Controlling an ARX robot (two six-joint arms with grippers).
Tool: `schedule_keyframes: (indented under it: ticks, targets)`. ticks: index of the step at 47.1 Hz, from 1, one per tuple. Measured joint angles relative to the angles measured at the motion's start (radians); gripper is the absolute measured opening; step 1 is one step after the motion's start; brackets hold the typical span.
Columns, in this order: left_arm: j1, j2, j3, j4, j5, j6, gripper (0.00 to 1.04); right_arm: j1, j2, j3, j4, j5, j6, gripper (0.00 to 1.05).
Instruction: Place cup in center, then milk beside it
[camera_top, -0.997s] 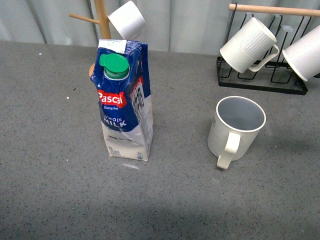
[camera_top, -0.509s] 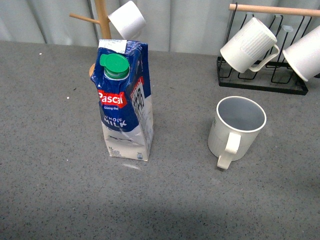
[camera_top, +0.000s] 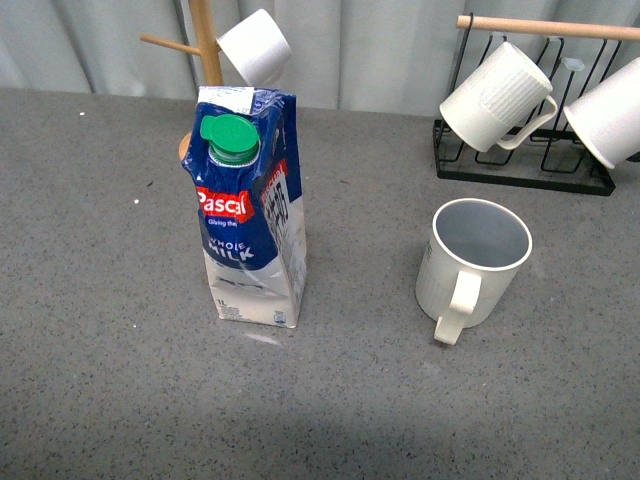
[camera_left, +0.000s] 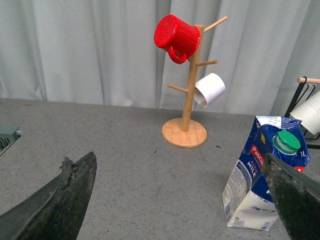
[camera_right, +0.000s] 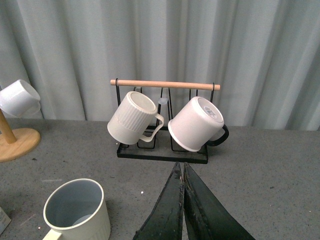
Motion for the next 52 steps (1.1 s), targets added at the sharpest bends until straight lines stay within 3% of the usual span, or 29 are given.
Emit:
schedule_keyframes:
  ticks: [23,52]
  targets:
    - [0.0,0.0,0.0,0.0,0.0,0.0,0.98,0.0,-0.324,-0.005,-0.3,0.0,0.0,0.01]
    - [0.0,0.0,0.0,0.0,0.0,0.0,0.98,0.0,-0.56,-0.004,-0.54,0.0,0.0,0.01]
